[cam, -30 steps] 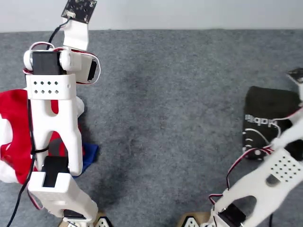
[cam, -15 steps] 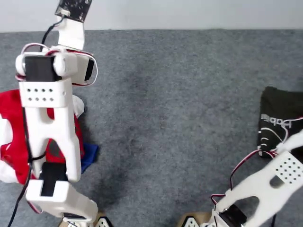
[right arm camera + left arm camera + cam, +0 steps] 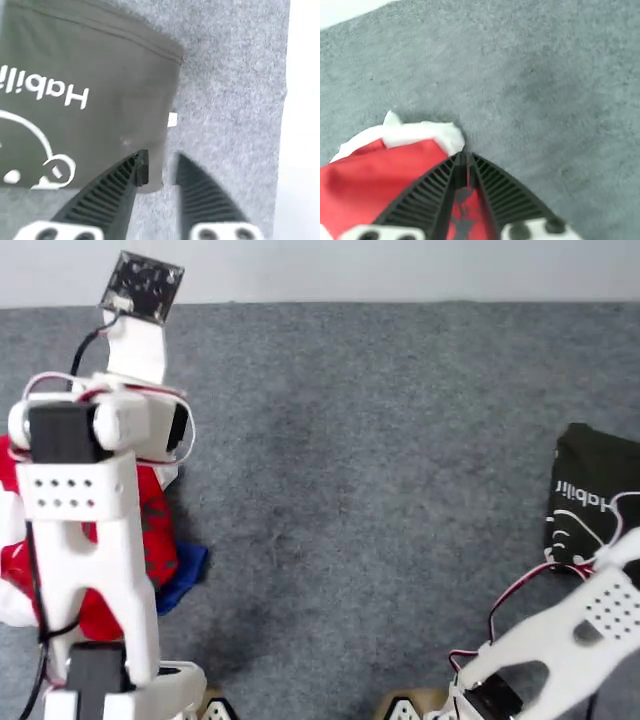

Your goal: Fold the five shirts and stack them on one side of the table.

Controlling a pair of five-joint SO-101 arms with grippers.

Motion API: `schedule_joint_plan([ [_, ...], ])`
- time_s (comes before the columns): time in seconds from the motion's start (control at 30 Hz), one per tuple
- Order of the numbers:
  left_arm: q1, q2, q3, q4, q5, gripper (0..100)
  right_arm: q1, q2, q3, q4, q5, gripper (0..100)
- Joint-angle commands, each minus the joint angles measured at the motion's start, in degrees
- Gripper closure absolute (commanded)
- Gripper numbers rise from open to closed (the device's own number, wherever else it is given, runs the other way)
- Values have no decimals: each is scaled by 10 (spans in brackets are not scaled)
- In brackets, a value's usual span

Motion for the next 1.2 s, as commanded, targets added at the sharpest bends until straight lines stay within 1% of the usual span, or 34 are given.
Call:
schedule_joint_plan([
  [0.0, -48, -35, 29, 9, -20, 986, 2, -140, 140, 26, -4, 980],
  [0.1, -113, -39, 51, 9, -23, 983, -11, -247, 301, 25, -5, 990],
  [0.2, -171, -39, 62, 10, -59, 974, -32, -349, 460, 25, -7, 990],
  [0.27, -206, -40, 68, 10, -76, 926, -47, -411, 553, 24, -7, 990],
  [0.4, -271, -36, 69, 10, -89, 783, -80, -513, 702, 23, -8, 990],
  [0.43, -282, -34, 71, 10, -100, 763, -88, -537, 734, 23, -11, 990],
  [0.5, -301, -34, 89, 9, -133, 757, -103, -576, 786, 22, -28, 990],
  [0.63, -331, -33, 156, -4, -181, 756, -129, -632, 855, 22, -47, 990],
  [0.77, -350, -33, 217, -61, -183, 754, -145, -655, 891, 22, -65, 990],
  [0.93, -350, -33, 291, -138, -183, 754, -148, -661, 913, 22, -73, 990],
  [1.03, -346, -33, 336, -171, -183, 754, -146, -661, 919, 23, -81, 990],
  [1.1, -345, -33, 365, -193, -183, 759, -146, -661, 920, 23, -84, 990],
  [1.17, -342, -33, 392, -223, -183, 793, -146, -661, 920, 23, -85, 990],
])
